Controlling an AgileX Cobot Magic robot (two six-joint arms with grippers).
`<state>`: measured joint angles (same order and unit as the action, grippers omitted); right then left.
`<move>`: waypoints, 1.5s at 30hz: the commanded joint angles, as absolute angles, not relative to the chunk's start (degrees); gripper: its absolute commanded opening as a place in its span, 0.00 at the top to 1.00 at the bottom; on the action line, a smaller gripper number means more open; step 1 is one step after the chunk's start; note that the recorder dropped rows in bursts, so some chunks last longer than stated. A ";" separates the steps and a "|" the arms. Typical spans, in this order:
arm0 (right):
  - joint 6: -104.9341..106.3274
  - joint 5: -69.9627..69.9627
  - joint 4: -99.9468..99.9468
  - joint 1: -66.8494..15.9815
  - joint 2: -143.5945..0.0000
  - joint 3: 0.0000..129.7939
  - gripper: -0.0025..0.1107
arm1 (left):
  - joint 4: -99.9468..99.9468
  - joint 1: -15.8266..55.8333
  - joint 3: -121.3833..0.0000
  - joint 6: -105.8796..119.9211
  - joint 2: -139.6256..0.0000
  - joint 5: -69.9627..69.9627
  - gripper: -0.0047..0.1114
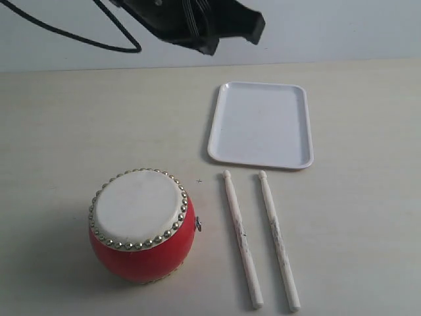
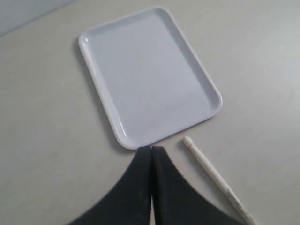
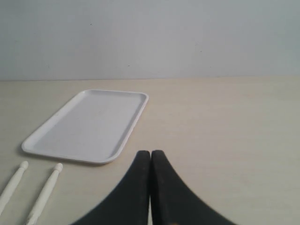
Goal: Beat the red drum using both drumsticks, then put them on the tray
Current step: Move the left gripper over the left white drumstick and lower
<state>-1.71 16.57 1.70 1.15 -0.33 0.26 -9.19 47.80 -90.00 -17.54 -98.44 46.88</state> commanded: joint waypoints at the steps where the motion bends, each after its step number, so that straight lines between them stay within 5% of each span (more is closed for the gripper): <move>1: -1.76 15.97 1.63 1.37 0.00 0.00 0.98 | -6.32 47.96 -90.29 -21.25 -103.18 45.09 0.96; 27: -1.73 16.35 1.63 1.37 0.00 0.00 0.98 | 12.79 48.59 -89.36 -36.08 -112.71 45.93 0.96; 45: -1.61 16.35 1.63 1.37 0.00 0.00 0.98 | -7.34 55.41 -89.36 -49.30 -121.58 54.15 0.96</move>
<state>-1.71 16.57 1.70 1.15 -0.33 0.26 -6.54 55.13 -89.54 -48.95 -120.71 51.25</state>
